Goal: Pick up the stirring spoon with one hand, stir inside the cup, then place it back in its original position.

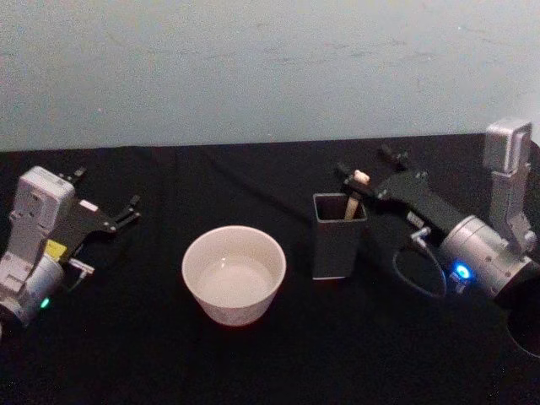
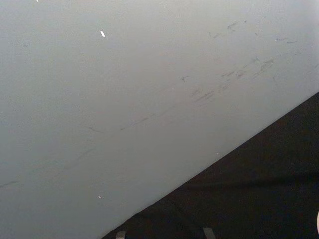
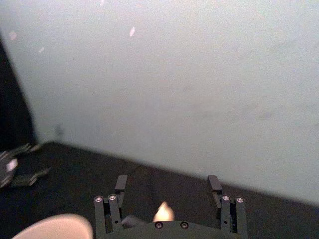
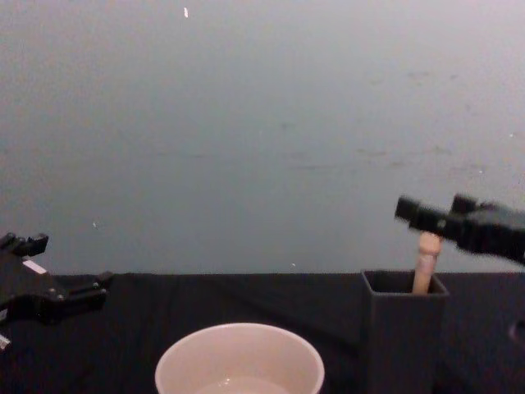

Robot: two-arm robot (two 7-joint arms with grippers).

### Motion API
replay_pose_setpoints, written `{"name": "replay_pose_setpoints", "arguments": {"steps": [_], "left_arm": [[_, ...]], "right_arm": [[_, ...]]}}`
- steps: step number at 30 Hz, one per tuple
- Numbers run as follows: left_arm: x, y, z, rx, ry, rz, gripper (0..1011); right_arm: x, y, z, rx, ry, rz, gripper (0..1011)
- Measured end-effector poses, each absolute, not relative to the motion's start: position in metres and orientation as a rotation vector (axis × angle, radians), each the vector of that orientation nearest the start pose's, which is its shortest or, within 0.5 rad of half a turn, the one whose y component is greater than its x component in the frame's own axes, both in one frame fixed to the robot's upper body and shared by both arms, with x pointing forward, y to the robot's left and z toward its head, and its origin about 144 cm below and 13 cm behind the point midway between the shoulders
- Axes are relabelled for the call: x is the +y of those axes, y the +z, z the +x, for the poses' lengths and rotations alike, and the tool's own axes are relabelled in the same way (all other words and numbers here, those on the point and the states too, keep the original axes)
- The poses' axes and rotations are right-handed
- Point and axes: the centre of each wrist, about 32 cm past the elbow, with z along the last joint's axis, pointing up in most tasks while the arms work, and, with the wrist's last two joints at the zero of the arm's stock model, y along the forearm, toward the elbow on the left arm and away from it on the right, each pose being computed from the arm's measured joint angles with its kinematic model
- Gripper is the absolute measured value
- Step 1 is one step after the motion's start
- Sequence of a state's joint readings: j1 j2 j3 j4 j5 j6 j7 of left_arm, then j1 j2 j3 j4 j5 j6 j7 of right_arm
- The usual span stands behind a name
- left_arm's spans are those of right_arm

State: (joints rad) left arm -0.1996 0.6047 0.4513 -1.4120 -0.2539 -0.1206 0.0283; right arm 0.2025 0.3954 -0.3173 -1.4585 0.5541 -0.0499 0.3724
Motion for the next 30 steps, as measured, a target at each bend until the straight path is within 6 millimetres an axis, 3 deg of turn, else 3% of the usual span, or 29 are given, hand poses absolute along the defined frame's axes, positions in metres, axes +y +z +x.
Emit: {"name": "replay_pose_setpoints", "arguments": {"steps": [7, 12, 19, 30], "left_arm": [[0.310, 1.140, 0.489, -0.285, 1.248, 0.304, 1001], [0.310, 1.140, 0.489, -0.285, 1.248, 0.304, 1001], [0.310, 1.140, 0.489, -0.285, 1.248, 0.304, 1001], [0.310, 1.140, 0.489, -0.285, 1.248, 0.304, 1001]], "right_arm": [[-0.257, 1.170, 0.502, -0.115, -1.177, 0.180, 1000], [-0.255, 1.159, 0.502, -0.217, -1.345, 0.111, 1000], [-0.254, 1.130, 0.501, -0.165, -1.435, -0.024, 1000], [-0.255, 1.118, 0.501, -0.106, -1.464, -0.064, 1000]]}}
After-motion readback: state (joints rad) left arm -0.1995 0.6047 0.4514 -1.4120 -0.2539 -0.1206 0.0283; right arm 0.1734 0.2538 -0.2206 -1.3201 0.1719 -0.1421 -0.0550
